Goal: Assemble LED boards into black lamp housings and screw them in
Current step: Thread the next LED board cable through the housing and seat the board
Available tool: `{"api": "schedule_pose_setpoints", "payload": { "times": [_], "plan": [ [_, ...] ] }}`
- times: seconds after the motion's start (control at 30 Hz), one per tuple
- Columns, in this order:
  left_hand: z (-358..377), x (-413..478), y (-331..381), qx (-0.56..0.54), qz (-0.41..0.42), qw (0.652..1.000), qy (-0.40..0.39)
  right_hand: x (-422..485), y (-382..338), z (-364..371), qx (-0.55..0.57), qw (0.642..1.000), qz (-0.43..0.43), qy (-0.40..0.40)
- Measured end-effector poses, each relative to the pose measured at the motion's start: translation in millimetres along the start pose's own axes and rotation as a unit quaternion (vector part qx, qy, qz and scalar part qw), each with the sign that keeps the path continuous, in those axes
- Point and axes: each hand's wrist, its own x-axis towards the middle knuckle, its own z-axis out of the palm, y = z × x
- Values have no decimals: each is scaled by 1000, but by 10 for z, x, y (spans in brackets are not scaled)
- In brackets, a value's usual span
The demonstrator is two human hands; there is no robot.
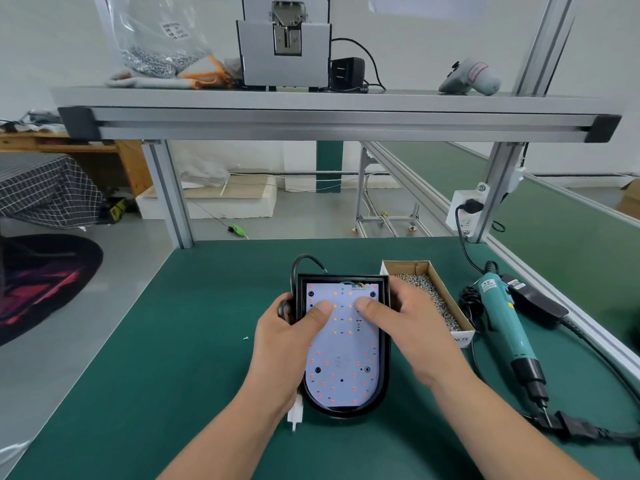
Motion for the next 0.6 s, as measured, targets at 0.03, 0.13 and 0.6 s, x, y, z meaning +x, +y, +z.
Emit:
{"api": "schedule_pose_setpoints", "payload": {
  "times": [0.03, 0.13, 0.6],
  "plan": [
    [16, -9, -5, -6, -10, 1000, -7, 4, 5, -8, 2, 1000, 1, 1],
    [47, -28, -21, -27, -32, 999, -17, 8, 23, -26, 12, 1000, -2, 10],
    [42, -17, -21, 1, -70, 997, -37, 63, 89, -81, -2, 999, -11, 30]
  ]
}}
